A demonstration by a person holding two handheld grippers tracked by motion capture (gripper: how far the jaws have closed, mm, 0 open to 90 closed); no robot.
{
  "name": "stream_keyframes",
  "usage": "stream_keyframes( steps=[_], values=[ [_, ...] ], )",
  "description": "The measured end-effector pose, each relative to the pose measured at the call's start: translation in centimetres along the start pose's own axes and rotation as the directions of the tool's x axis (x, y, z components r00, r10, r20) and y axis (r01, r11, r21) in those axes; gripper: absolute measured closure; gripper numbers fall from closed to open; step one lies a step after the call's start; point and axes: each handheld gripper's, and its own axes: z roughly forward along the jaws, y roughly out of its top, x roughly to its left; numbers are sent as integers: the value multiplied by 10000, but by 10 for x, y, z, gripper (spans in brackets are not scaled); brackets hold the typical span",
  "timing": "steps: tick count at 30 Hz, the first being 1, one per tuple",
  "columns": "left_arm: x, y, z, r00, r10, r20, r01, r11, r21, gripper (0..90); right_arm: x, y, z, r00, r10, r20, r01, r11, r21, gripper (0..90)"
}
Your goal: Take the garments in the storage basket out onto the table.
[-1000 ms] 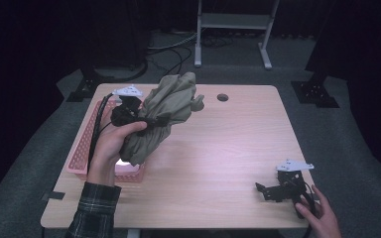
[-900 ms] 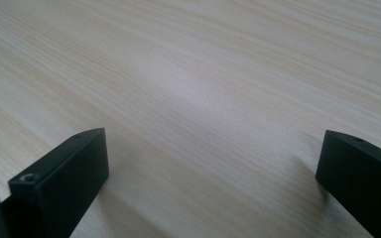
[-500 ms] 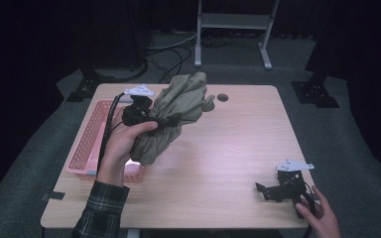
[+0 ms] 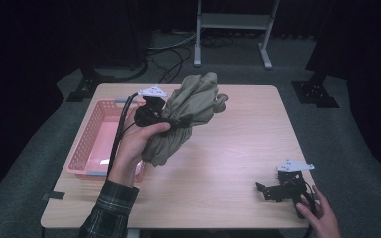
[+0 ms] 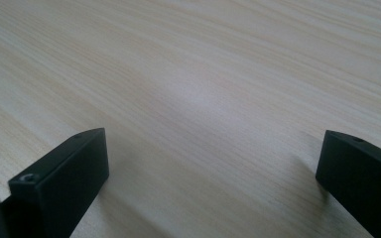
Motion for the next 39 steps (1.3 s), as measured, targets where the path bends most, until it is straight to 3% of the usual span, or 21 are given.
stream_keyframes(
  steps=[15,39],
  values=[
    [-10,-2,23,9997,76,245,-77,9999,75,503,0,0,0,10000,1,0,-1,10000,1,0],
    [-23,-17,66,9997,82,237,-92,9990,434,503,0,0,0,10000,5,-3,-5,10000,-4,0]
  ],
)
